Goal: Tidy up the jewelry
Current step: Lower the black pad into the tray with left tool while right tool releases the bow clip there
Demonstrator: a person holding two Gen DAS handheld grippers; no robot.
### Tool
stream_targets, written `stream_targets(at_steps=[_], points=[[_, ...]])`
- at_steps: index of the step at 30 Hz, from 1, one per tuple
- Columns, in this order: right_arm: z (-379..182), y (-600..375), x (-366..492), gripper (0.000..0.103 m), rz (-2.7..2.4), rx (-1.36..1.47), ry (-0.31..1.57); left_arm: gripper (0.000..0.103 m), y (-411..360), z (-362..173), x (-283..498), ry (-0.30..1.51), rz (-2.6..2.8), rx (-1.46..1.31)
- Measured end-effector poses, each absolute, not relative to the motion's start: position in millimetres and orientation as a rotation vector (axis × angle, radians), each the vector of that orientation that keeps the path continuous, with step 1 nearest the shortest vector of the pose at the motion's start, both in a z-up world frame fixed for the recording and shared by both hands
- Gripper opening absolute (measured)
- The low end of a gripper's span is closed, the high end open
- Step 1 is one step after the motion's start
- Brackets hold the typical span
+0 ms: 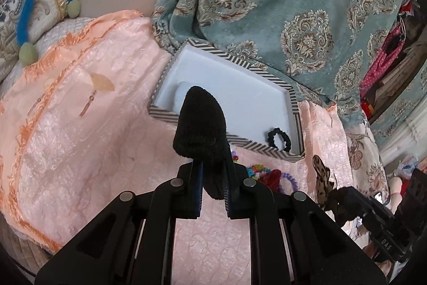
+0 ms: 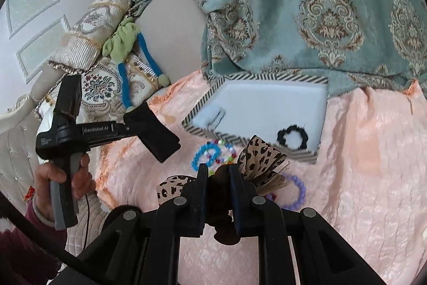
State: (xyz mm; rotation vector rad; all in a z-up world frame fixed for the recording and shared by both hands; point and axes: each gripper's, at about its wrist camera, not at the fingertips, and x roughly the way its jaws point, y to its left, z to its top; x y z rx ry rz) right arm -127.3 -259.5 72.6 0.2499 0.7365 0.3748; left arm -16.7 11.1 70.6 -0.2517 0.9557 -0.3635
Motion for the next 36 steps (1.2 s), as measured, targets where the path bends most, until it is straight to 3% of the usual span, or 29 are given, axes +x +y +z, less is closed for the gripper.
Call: stream_targets(at_steps=[14,32,36], points=[[70.8,-288.1,-34.6,0.015,0.252,0.248,0.717,0.011,-42.5,54.3,58.5,0.998,-0.372,-0.182],[-15.5,-326.3,82.1,0.015,0.126,0.304,0.837,0.011,-69.4,-19.0,145.7,1.079,-0.289,-0.103],[-30.0,-325.8,85.5,0.019,0.138,0.314,0.900,0.027,-68.8,-21.7,140.7,1.059,-0.294,-0.094]])
